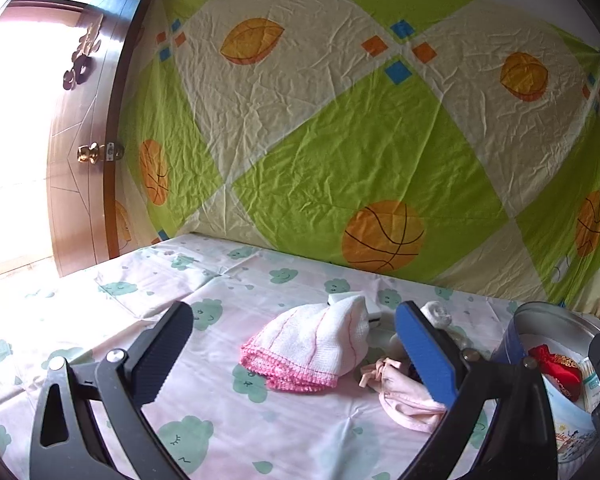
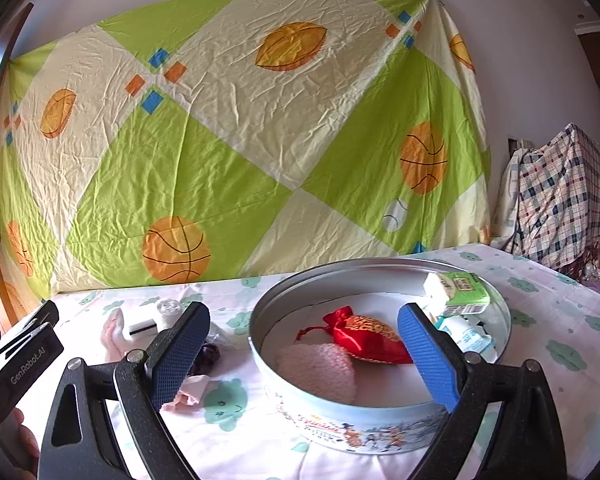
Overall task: Organize soft objects
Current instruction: 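Move both tools back toward the towel and pink cloth beside the tin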
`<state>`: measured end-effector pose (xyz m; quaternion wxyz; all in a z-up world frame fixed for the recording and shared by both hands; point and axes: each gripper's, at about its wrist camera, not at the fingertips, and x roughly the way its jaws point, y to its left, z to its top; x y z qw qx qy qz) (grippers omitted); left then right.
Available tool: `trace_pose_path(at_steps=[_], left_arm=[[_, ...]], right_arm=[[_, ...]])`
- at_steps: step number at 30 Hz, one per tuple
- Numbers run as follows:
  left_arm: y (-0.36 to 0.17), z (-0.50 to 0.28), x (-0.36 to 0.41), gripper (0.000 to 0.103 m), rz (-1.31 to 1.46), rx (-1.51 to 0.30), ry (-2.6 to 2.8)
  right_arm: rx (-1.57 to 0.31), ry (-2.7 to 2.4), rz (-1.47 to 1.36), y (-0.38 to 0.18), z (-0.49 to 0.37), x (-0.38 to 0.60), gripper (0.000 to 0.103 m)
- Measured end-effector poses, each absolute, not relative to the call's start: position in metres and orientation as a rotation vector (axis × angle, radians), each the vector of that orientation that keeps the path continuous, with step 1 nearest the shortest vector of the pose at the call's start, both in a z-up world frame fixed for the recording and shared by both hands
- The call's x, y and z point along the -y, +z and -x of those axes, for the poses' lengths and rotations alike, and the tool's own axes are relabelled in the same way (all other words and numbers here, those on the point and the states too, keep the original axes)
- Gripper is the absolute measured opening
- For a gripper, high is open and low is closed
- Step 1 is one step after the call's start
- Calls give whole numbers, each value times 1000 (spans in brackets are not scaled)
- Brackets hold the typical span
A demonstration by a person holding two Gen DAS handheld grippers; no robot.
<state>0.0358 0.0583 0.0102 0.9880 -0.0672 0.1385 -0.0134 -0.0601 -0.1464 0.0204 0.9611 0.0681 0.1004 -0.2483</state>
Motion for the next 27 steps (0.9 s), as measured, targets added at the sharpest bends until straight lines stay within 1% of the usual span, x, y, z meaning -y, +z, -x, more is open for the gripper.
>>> trace_pose_path(at_steps=[7, 13, 20, 24, 27], left_arm=[[9, -53, -79, 102, 114, -293, 27], [5, -73, -103, 102, 153, -335, 65], [-1, -92, -122, 102, 185, -383, 84], [-6, -105, -136, 102, 222, -427, 113], [-10, -111, -143, 102, 258, -464, 112]], right_arm=[[-231, -468, -140, 18, 50, 136, 97], [-265, -433, -149, 15, 40, 129, 97], [-311, -350, -96, 13, 19, 107, 97], [-393, -276, -84, 7, -6, 96, 97], [-507, -216, -82, -3, -32, 91, 97]])
